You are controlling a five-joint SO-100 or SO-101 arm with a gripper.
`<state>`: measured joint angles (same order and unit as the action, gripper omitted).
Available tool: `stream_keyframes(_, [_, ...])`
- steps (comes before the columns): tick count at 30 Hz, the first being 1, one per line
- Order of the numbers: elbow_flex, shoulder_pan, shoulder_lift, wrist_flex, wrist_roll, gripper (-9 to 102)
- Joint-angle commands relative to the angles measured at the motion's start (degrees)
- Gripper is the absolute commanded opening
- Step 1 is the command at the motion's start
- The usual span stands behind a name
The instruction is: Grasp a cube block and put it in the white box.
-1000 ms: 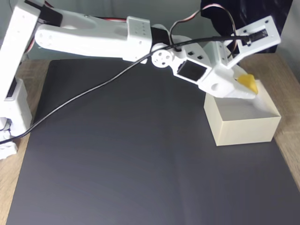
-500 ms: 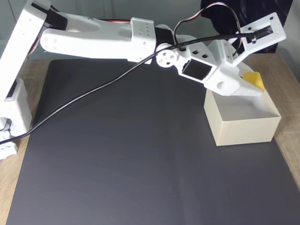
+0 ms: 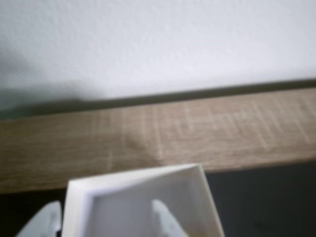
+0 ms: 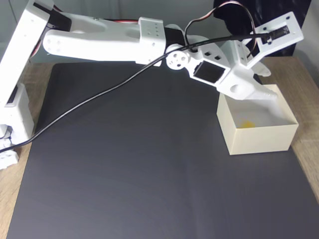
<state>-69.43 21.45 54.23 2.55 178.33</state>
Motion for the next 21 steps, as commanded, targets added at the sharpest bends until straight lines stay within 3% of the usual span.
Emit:
stream_keyframes(1, [3.0, -0.5, 1.1, 0.4, -0.3, 22])
stream_keyframes(11, [1.7, -3.9, 6.9, 7.4, -1.5, 0])
stream_keyframes(21, [-3.3, -7.7, 17.2, 14.6, 3.3, 0])
